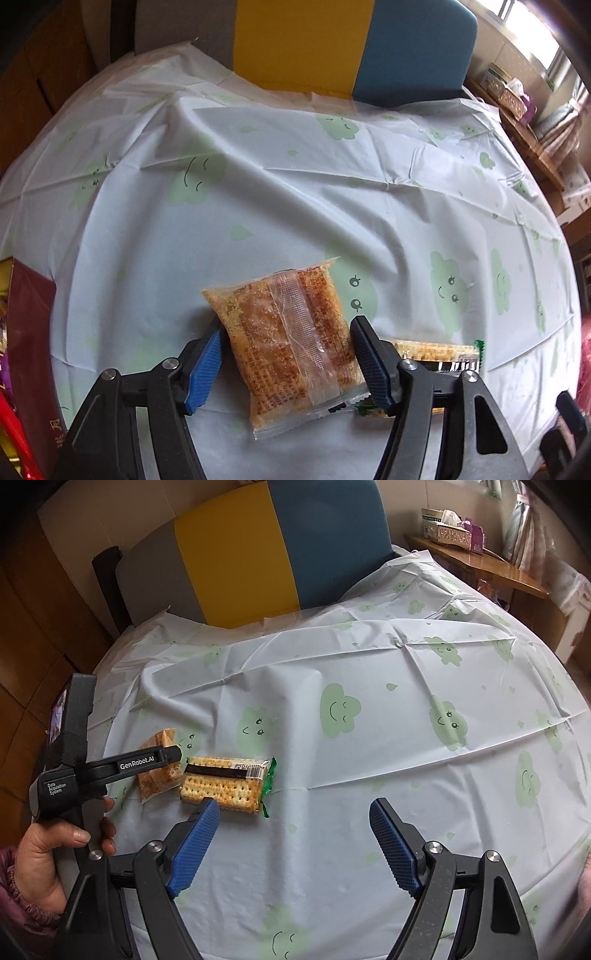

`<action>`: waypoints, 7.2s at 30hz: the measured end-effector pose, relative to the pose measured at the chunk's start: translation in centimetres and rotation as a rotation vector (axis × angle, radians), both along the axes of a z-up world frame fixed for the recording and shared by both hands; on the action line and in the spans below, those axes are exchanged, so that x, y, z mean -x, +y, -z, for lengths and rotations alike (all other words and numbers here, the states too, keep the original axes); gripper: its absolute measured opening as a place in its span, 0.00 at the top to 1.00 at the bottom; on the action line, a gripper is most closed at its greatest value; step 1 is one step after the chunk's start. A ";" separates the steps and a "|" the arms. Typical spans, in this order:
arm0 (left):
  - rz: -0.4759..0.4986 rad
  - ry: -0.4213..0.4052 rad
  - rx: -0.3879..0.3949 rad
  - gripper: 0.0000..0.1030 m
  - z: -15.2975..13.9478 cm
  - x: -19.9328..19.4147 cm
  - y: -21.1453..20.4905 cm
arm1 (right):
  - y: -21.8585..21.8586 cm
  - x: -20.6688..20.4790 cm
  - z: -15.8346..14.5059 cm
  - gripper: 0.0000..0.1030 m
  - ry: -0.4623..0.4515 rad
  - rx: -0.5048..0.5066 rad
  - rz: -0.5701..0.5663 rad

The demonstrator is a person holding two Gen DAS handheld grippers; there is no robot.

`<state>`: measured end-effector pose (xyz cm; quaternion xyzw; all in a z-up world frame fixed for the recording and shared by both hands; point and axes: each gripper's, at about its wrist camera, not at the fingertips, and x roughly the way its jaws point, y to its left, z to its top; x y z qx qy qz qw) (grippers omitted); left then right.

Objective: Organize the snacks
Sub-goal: 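Grasp the clear bag of orange cake with the left gripper, then lift the cake bag with the left gripper while the right grasps the cracker pack, then carry the cake bag into the gold tin and release it with the left gripper, then carry the cracker pack into the gold tin and release it with the right gripper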

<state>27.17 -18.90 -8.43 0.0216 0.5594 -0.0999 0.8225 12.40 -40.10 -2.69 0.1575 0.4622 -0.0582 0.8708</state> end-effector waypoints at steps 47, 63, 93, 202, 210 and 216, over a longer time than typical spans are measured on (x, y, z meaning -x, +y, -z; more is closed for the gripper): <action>0.352 -0.234 0.071 0.40 0.5 19.2 7.0 | 9.7 -7.6 4.6 0.18 0.197 0.337 -0.593; 0.336 -0.241 0.086 0.40 0.5 19.2 7.0 | 9.8 -9.2 6.3 0.39 0.257 0.324 -0.624; 0.308 -0.262 0.068 0.40 0.6 20.2 6.7 | 8.1 -2.5 6.4 0.46 0.132 0.139 -0.430; -0.346 -0.303 -0.092 0.39 -5.8 20.7 30.7 | 10.0 -1.4 6.4 0.49 0.052 0.272 -0.448; -0.344 -0.322 -0.108 0.39 -6.1 21.1 30.5 | 10.6 -1.3 6.4 0.54 0.046 0.300 -0.465; -0.340 -0.340 -0.106 0.38 -6.5 21.7 30.7 | 10.9 -1.0 6.7 0.54 0.042 0.312 -0.469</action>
